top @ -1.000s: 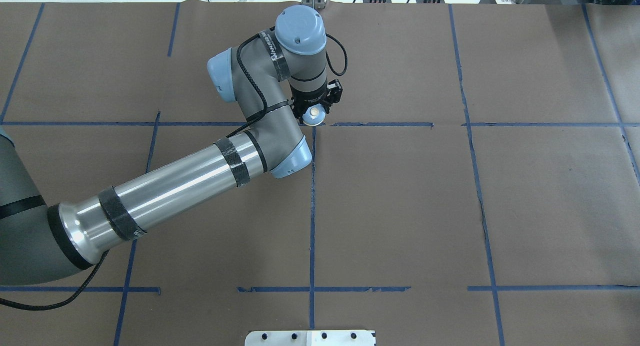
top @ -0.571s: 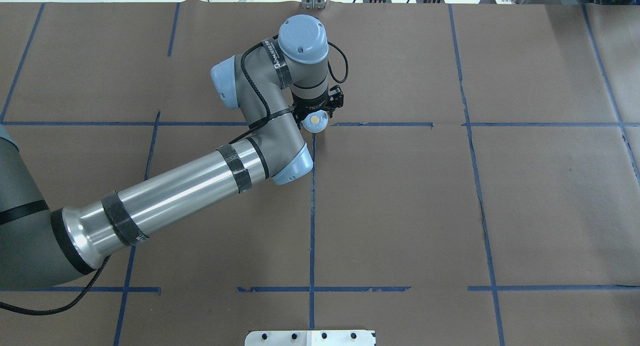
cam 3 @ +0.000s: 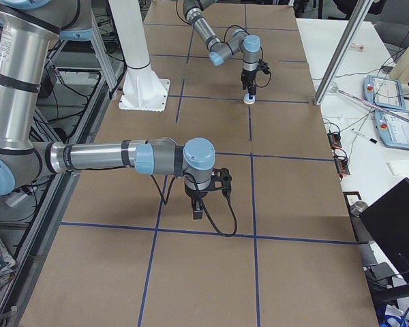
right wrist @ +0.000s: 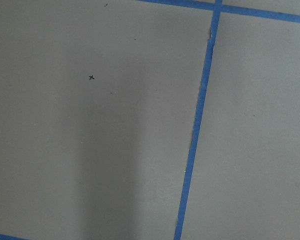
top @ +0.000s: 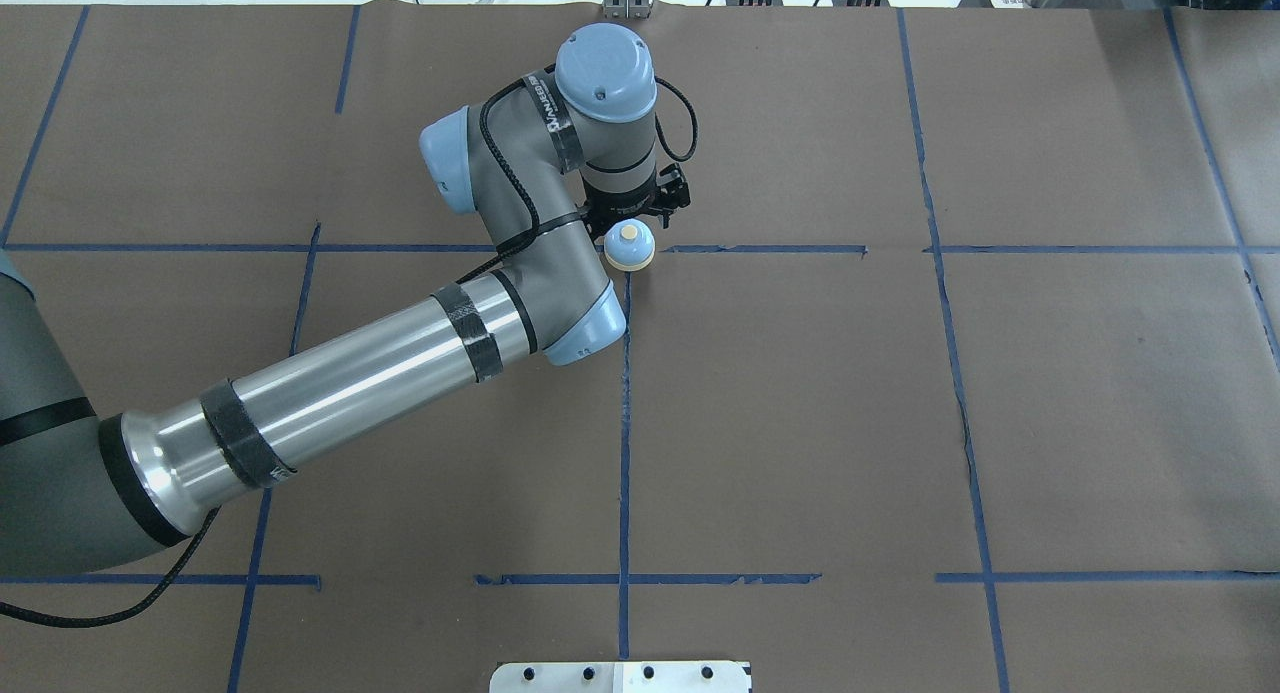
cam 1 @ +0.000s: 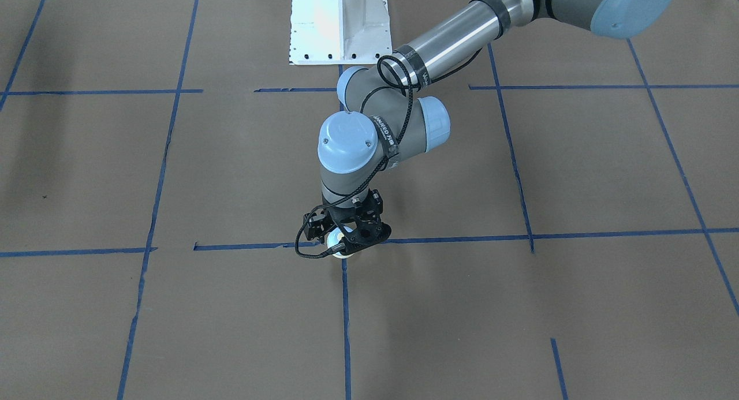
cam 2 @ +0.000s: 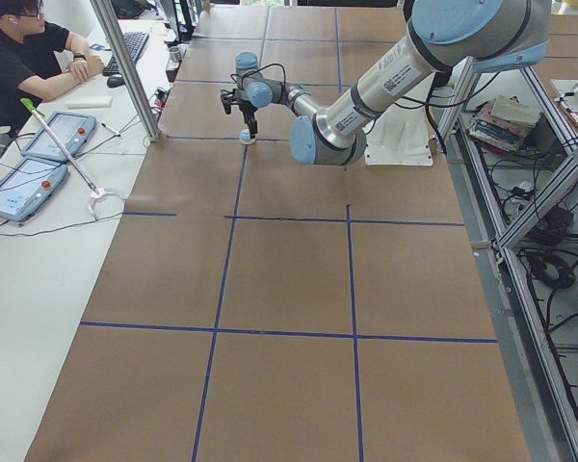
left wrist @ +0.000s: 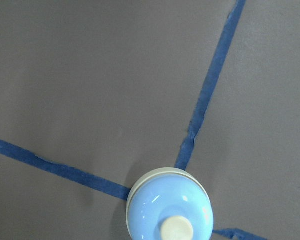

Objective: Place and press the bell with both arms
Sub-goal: 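Lower the bell onto the table and open the left gripper, then withdraw the left arm while the right arm swings in toward the bell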

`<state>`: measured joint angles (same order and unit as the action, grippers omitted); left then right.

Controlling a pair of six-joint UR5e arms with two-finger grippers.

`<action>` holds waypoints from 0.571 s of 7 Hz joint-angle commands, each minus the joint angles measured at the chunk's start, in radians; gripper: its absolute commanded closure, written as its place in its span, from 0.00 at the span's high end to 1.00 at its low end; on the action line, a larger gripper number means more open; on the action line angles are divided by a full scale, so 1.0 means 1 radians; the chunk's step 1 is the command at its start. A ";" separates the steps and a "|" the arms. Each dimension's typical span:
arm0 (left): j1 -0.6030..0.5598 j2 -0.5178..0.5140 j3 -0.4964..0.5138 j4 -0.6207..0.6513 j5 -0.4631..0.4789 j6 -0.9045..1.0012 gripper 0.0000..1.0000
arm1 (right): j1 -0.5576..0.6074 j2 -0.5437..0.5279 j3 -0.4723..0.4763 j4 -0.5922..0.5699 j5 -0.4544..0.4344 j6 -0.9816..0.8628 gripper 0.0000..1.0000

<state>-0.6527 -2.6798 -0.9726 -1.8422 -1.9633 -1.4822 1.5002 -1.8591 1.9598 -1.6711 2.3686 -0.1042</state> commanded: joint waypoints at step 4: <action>-0.093 0.345 -0.566 0.294 -0.065 0.378 1.00 | -0.003 0.055 0.002 -0.001 0.040 0.012 1.00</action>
<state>-0.7246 -2.5084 -1.3093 -1.5845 -2.0240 -1.2154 1.4982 -1.8269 1.9644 -1.6715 2.3875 -0.0961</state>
